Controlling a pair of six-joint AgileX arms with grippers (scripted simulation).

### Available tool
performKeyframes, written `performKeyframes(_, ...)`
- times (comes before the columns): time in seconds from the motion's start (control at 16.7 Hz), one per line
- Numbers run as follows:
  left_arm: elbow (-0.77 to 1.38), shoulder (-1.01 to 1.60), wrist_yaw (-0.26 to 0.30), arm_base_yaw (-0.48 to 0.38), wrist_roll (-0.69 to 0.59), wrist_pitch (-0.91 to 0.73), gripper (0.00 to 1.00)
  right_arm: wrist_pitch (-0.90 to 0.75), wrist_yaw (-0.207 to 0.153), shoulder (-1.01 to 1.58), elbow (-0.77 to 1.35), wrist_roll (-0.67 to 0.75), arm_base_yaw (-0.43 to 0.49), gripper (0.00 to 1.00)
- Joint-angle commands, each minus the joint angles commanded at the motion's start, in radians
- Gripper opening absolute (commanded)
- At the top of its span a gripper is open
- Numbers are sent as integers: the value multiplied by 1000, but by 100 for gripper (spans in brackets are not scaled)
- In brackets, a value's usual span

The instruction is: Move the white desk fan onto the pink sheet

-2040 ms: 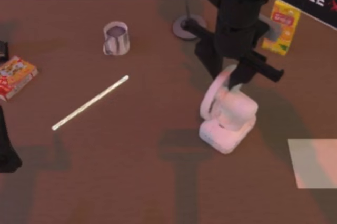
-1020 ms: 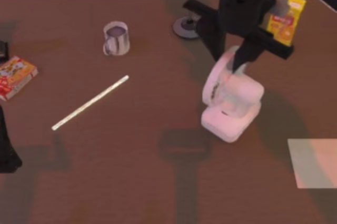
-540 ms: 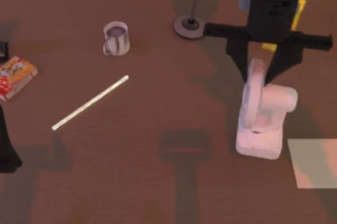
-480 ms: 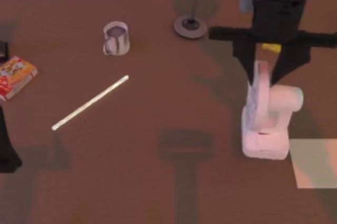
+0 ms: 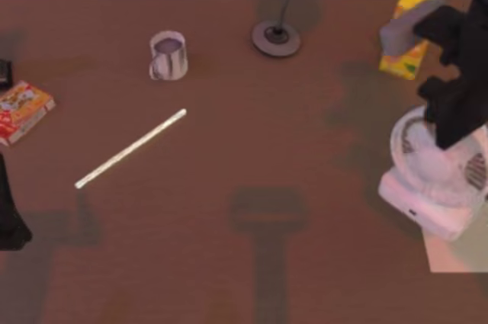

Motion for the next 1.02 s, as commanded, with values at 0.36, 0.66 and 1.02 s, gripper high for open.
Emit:
performKeyframes(0.36,0,0,0,0,0,0,100,118,45,-191,-249,-627,-87,0)
performKeyframes(0.66,0,0,0,0,0,0,100,198,89,-285,-392,-906,-135,0)
performKeyframes(1.02,0,0,0,0,0,0,100,211,97,-298,-414,-945,-143,0)
